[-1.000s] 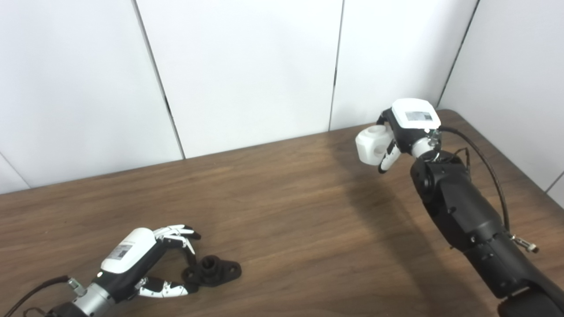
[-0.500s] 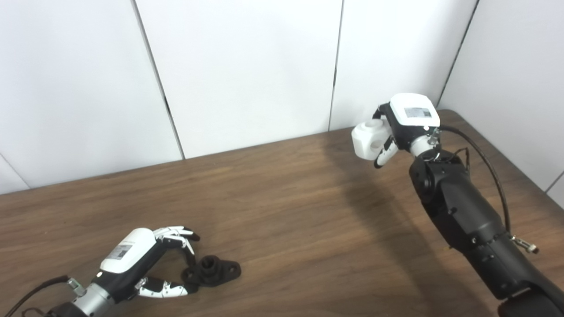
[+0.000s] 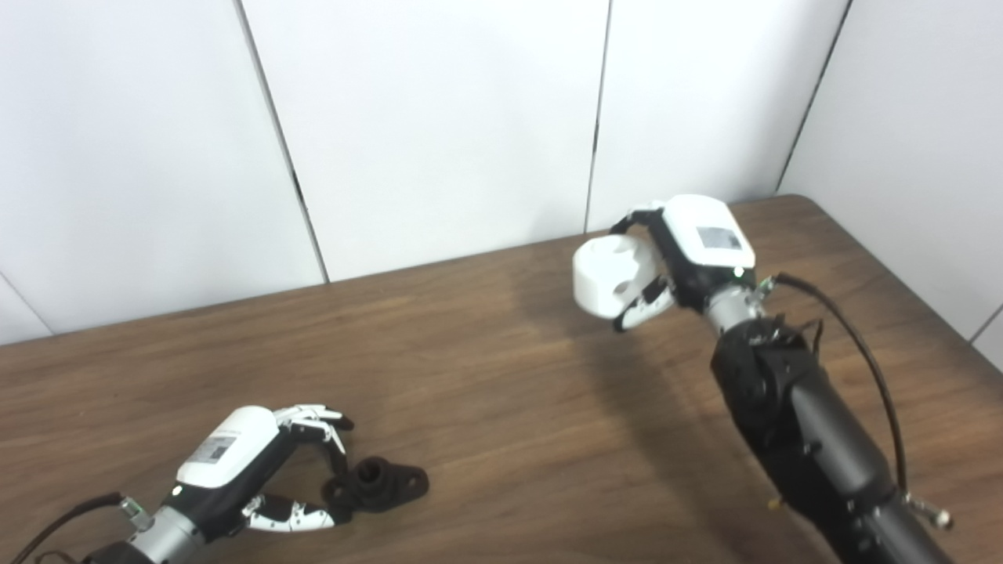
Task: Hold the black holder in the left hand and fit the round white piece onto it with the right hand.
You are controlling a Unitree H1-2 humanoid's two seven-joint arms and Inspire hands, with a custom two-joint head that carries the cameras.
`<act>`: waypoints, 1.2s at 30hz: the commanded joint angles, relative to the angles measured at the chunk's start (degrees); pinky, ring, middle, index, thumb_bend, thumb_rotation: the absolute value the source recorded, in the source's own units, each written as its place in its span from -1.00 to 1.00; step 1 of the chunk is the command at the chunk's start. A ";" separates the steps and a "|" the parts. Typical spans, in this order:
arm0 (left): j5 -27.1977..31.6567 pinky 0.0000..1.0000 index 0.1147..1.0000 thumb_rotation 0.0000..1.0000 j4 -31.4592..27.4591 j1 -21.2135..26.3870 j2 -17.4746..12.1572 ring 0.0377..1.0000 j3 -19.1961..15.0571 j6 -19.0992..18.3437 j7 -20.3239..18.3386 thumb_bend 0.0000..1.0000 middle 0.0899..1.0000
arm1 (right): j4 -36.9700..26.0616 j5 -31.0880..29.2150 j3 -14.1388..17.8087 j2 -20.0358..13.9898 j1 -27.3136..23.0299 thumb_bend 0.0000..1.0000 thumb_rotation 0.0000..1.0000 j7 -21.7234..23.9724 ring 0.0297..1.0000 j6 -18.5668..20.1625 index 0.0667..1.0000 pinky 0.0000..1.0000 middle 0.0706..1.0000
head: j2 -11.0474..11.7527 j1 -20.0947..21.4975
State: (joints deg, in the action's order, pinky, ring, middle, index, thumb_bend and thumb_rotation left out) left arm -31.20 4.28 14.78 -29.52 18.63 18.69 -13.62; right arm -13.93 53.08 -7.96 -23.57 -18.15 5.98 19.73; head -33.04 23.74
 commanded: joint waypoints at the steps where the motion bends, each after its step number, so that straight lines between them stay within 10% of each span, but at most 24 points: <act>1: -0.72 0.52 -0.17 -0.90 -0.21 -1.18 -0.57 0.66 0.41 -0.66 -1.72 0.04 0.52 | -3.16 -0.06 0.40 0.77 -0.08 0.04 -0.71 -3.16 0.59 -2.62 -0.11 0.54 0.49 | -0.07 -0.15; 16: -3.94 0.59 -0.17 -0.89 1.66 -0.63 1.47 0.72 2.01 -1.48 -0.56 0.05 0.58 | -8.59 -2.43 -2.31 8.16 6.99 0.04 -0.72 -4.69 0.54 -10.14 -0.11 0.37 0.48 | -3.21 -10.37; 36: -6.90 0.77 -0.17 -0.87 1.23 0.86 5.44 0.82 5.12 -6.35 -0.51 0.05 0.66 | -8.75 -7.22 -3.97 9.54 8.16 0.04 -0.72 -1.87 0.51 -15.79 -0.11 0.28 0.45 | -7.59 -24.97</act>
State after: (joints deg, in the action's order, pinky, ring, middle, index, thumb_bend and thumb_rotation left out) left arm -35.00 4.88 15.50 -24.56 21.60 13.29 -11.93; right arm -21.24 46.27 -11.85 -14.11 -8.27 4.67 6.19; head -40.52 -0.97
